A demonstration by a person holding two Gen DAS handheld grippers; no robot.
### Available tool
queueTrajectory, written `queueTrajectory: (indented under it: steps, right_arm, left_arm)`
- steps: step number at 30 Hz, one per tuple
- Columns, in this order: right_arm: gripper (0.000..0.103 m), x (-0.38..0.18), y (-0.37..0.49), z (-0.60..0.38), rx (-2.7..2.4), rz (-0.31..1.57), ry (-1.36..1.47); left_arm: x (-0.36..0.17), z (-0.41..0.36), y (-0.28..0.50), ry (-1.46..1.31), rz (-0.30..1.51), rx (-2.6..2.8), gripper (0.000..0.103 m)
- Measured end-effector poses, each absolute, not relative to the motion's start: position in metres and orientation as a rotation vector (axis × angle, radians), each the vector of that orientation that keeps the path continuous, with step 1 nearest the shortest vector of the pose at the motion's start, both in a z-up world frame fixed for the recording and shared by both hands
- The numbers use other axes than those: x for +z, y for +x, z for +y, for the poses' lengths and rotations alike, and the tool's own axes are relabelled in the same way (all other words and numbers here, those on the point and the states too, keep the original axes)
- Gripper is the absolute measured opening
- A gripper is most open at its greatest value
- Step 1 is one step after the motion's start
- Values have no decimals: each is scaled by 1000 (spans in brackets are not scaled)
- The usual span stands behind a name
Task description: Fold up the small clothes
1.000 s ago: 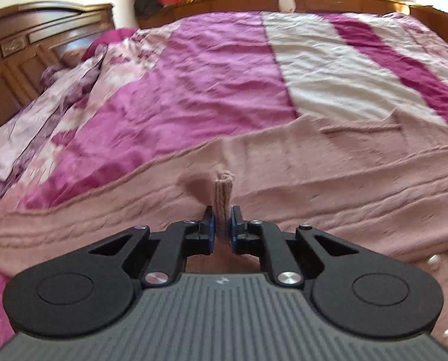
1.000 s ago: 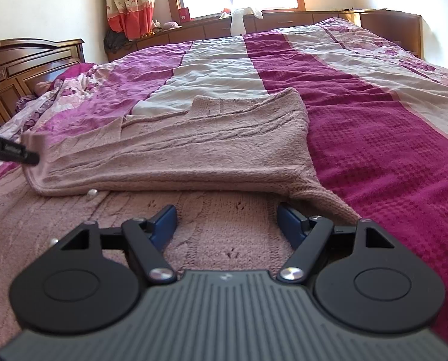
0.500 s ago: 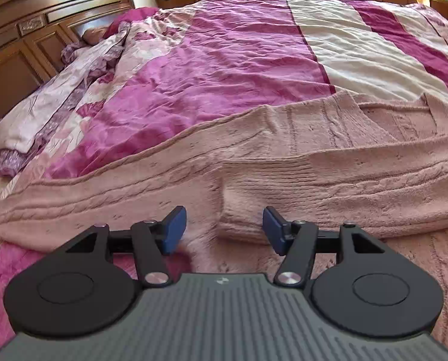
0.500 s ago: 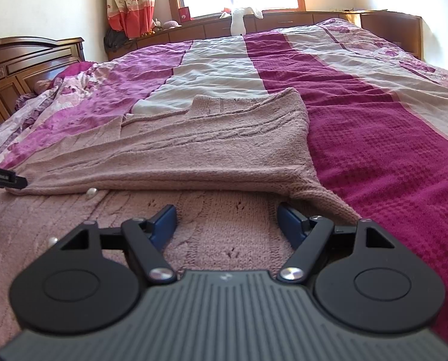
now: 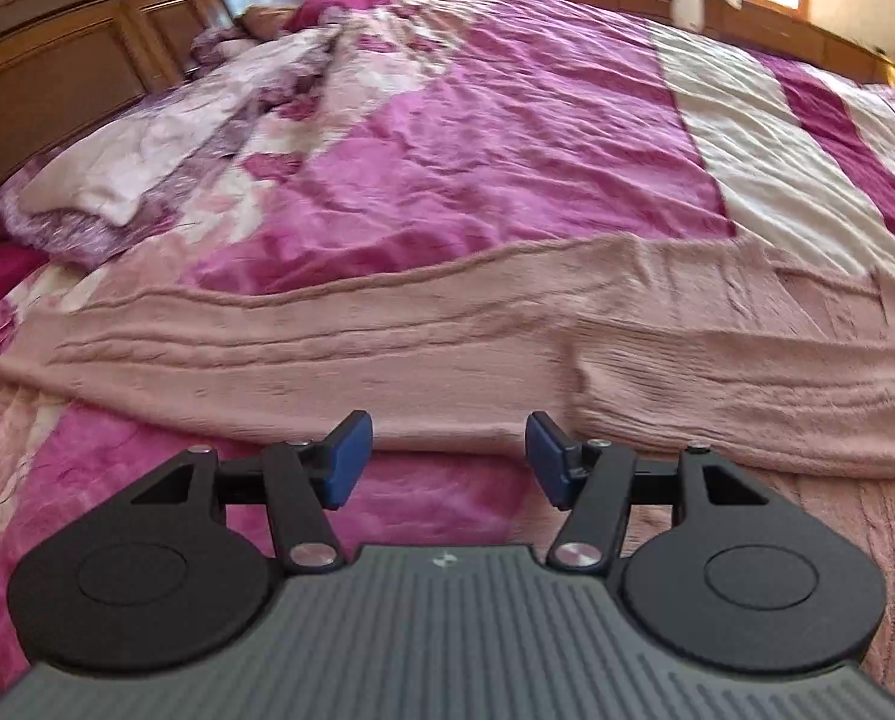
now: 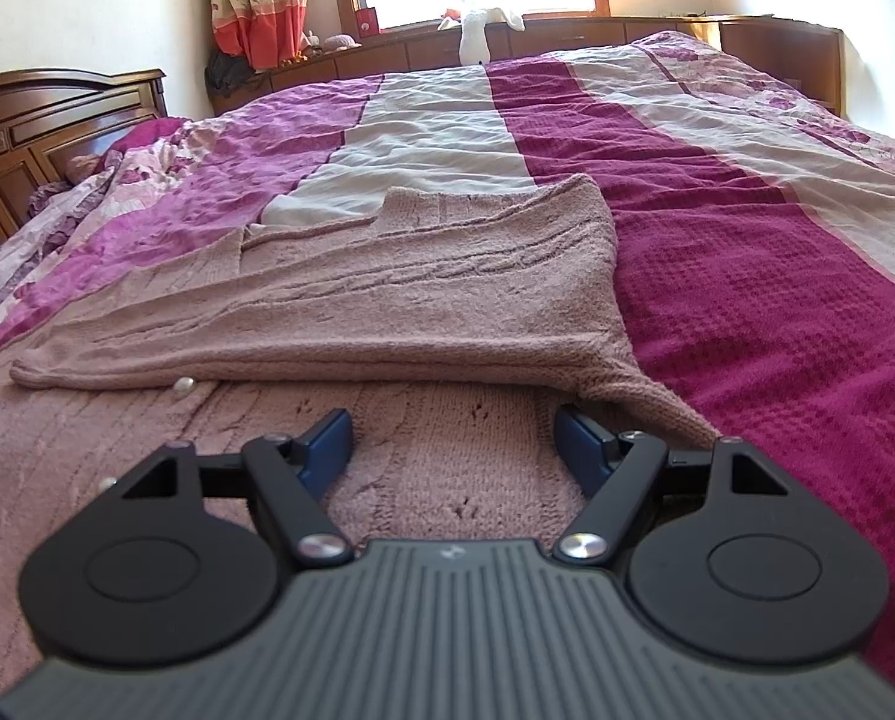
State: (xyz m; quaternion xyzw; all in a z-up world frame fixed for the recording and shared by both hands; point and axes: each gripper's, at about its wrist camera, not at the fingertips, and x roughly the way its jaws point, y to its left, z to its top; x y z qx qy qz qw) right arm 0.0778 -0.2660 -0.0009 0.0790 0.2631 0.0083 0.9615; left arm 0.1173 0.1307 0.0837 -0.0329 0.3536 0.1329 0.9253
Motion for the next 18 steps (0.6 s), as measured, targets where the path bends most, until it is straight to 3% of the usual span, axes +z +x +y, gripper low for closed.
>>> queueTrajectory:
  steps: [2,4,18]
  right_arm:
    - [76,6,76,-267,9,542,169]
    - [76,15,73,-267,9,542,193]
    - [76,27,29,-255,32,549,200]
  left_arm:
    - [87,145,112,-92,717,303,67]
    - [87,163,108,-130,709,341,78]
    - [43,272,102,-522,712,411,79]
